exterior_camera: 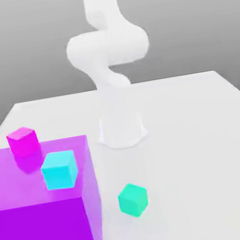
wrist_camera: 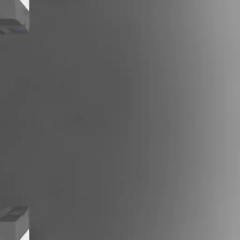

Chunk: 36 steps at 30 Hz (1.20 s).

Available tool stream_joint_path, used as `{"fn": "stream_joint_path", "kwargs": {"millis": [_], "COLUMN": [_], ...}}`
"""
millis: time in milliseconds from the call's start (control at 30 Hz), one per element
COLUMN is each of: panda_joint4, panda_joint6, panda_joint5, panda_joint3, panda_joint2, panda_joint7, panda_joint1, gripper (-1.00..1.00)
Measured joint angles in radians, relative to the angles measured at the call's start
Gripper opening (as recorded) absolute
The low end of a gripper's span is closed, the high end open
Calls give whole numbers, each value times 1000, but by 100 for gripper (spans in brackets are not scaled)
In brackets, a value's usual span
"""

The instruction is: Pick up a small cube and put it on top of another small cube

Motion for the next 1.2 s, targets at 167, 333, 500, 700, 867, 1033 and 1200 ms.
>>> {"fn": "stream_joint_path", "kwargs": {"millis": [167, 333, 500, 700, 867, 1033, 1200], "panda_joint4": [-135, -268, -412, -508, -480, -480, -494], "panda_joint6": [127, 252, 390, 574, 720, 717, 656], "panda_joint5": [-18, -26, -28, 64, 177, 176, 121], "panda_joint3": [-68, -131, -194, -174, -27, -27, -74], "panda_joint2": [172, 343, 537, 785, 964, 964, 887], "panda_joint7": [-202, -410, -644, -897, -986, -985, -945], "panda_joint1": [67, 125, 183, 189, 69, 68, 100], "gripper": [0, 0, 0, 0, -100, -100, -100]}}
